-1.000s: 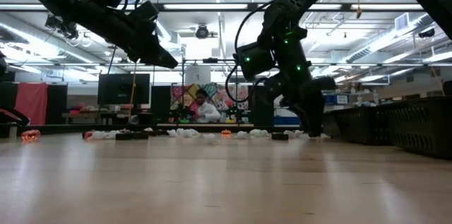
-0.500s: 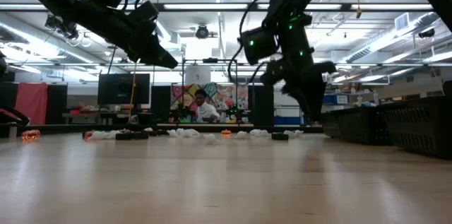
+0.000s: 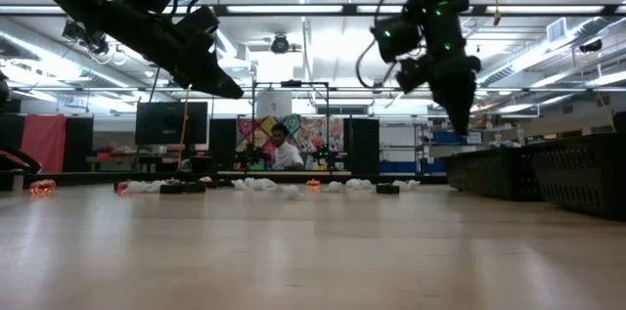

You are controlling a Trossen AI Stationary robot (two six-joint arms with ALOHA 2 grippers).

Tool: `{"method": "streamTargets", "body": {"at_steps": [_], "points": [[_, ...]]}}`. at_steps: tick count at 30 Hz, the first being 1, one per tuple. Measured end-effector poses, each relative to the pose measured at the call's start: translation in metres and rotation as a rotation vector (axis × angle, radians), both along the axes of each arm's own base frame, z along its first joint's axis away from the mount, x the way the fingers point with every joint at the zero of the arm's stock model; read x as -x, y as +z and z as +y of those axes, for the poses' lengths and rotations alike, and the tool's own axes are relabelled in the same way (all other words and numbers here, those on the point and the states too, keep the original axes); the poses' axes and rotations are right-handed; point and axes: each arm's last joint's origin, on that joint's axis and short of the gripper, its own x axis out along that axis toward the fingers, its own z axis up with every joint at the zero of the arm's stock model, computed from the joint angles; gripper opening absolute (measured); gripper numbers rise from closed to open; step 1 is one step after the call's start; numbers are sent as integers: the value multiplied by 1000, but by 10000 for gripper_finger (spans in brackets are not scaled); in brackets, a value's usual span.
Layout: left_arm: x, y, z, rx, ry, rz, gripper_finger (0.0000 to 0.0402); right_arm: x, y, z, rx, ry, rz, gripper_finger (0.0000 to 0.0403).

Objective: Sort Halloween decoration
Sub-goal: Put the orange pumpkin toy into the top black bin, then put the white ghost toy into the center black bin

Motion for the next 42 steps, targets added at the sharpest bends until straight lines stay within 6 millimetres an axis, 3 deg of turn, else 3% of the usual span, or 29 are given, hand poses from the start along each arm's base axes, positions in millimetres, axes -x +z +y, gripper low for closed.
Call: {"method": "streamTargets", "body": {"at_steps": [8, 18, 27, 37, 42], "points": [[0, 0, 0, 0, 0, 0, 157, 19, -30, -4, -26, -76, 48, 130], [0, 0, 0, 7, 3, -4, 157, 14, -15, -6, -38, -96, 28, 170], [0, 0, 0, 8, 4, -5, 157, -31, 17, 11, 208, 13, -179, 169], [0, 0, 0, 19, 9, -11, 157, -95, -14, 23, 192, 123, -290, 171], [0, 0, 0, 18, 9, -12, 157, -133, -18, 20, 249, 188, -394, 172]]}}
